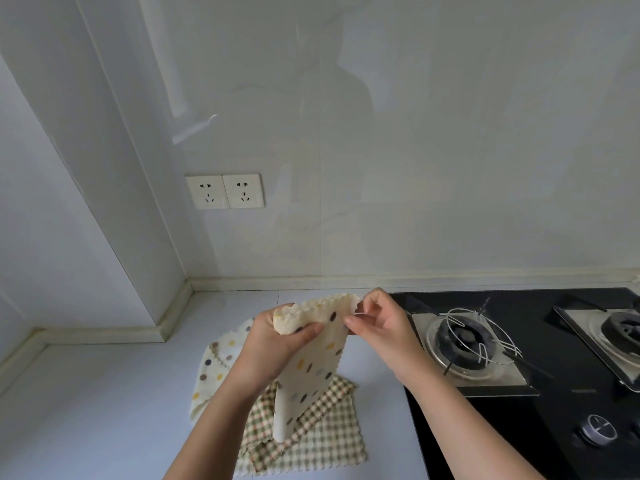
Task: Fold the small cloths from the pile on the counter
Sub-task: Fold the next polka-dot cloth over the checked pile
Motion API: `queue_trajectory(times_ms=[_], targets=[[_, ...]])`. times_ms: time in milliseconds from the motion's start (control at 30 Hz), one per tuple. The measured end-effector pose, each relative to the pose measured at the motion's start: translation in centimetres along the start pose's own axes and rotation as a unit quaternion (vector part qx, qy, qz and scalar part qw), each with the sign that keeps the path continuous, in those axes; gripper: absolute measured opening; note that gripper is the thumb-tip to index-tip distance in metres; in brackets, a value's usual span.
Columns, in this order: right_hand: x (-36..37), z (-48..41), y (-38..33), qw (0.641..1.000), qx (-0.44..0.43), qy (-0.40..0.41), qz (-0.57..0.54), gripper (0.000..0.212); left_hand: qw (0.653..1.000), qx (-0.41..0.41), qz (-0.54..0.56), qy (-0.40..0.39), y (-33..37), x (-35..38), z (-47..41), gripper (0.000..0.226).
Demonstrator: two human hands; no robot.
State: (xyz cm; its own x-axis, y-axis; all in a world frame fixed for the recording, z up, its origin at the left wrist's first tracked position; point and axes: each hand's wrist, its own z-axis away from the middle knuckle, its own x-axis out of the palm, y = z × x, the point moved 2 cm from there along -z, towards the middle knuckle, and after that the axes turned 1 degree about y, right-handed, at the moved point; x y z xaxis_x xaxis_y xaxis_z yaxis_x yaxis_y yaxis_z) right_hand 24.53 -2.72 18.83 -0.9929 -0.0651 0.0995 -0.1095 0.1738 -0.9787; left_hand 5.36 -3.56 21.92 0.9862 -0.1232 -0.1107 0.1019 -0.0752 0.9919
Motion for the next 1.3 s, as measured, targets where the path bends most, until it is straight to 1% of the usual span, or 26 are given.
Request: queue_trajectory(times_ms=[67, 200, 267, 367, 467, 500, 567, 600, 633, 700, 767, 800, 900, 967, 1067, 1133, 1200, 1267, 1300], targets=[[0.1, 0.2, 0.3, 1.0, 0.014, -0.014, 0.0, 0.029, 1.0, -0.001, 0.003, -0.006, 0.0, -0.1, 0.1, 0.015], [0.3, 0.2, 0.4, 0.999, 0.034, -0.01, -0.011, 0.045, 0.999, -0.001, -0.021, -0.024, -0.1, -0.2, 0.2, 0.018], [0.3, 0.0, 0.2, 0.999, 0.045, -0.014, -0.02, 0.048, 0.999, 0.004, -0.044, -0.031, -0.1, -0.4, 0.1, 0.017], [0.4, -0.3, 0.1, 0.998, 0.054, -0.028, -0.024, 0.043, 0.997, 0.016, -0.064, -0.044, 0.0, -0.5, 0.1, 0.019], [0.5, -0.3, -0.2, 0.998, 0.05, -0.022, -0.043, 0.038, 0.997, 0.021, -0.062, -0.033, 0.2, -0.6, -0.1, 0.02], [0.5, -0.3, -0.2, 0.998, 0.048, -0.02, -0.043, 0.031, 0.997, 0.022, -0.067, -0.028, 0.2, -0.6, -0.1, 0.02], [0.5, -0.4, -0.3, 0.998, 0.048, -0.009, -0.031, 0.013, 0.993, 0.04, -0.108, -0.019, 0.0, -0.7, -0.2, 0.02], [0.4, -0.5, -0.4, 0.998, 0.051, 0.0, -0.023, 0.005, 0.988, 0.057, -0.139, -0.02, -0.1, -0.7, -0.1, 0.02], [0.4, -0.6, -0.5, 0.998, 0.053, 0.008, -0.014, 0.007, 0.982, 0.079, -0.17, -0.024, -0.1, -0.8, 0.0, 0.026], [0.2, -0.8, -0.8, 0.999, 0.053, 0.012, 0.002, 0.011, 0.959, 0.154, -0.234, -0.044, 0.1, -1.3, 0.3, 0.045], [0.0, -1.0, -1.3, 0.999, 0.051, 0.011, 0.017, 0.012, 0.924, 0.229, -0.294, -0.084, 0.5, -2.0, 0.1, 0.044], [-0.1, -1.2, -1.6, 0.998, 0.049, 0.011, 0.024, 0.013, 0.91, 0.247, -0.318, -0.098, 0.8, -2.4, -0.1, 0.039], [-0.4, -1.6, -2.6, 0.998, 0.034, 0.005, 0.048, 0.015, 0.887, 0.258, -0.37, -0.099, 1.6, -3.6, -0.9, 0.021], [-0.5, -1.9, -3.2, 0.998, 0.026, -0.003, 0.06, 0.014, 0.878, 0.255, -0.392, -0.101, 2.3, -4.0, -1.2, 0.015], [-0.7, -2.4, -3.9, 0.994, 0.02, -0.01, 0.105, 0.014, 0.86, 0.281, -0.413, -0.103, 3.4, -4.3, -1.4, 0.018], [-0.7, -2.8, -4.3, 0.991, 0.017, -0.014, 0.134, 0.014, 0.846, 0.301, -0.432, -0.084, 3.8, -4.6, -1.6, 0.022], [-0.5, -3.0, -4.6, 0.989, 0.012, -0.014, 0.146, 0.013, 0.84, 0.312, -0.44, -0.055, 4.2, -4.9, -1.8, 0.026], [-0.2, -3.2, -5.1, 0.989, 0.003, -0.014, 0.146, 0.012, 0.842, 0.321, -0.433, -0.017, 4.4, -5.0, -1.9, 0.031], [-0.1, -3.2, -5.3, 0.99, -0.004, -0.012, 0.14, 0.011, 0.858, 0.315, -0.406, 0.007, 4.6, -4.9, -1.9, 0.031]])
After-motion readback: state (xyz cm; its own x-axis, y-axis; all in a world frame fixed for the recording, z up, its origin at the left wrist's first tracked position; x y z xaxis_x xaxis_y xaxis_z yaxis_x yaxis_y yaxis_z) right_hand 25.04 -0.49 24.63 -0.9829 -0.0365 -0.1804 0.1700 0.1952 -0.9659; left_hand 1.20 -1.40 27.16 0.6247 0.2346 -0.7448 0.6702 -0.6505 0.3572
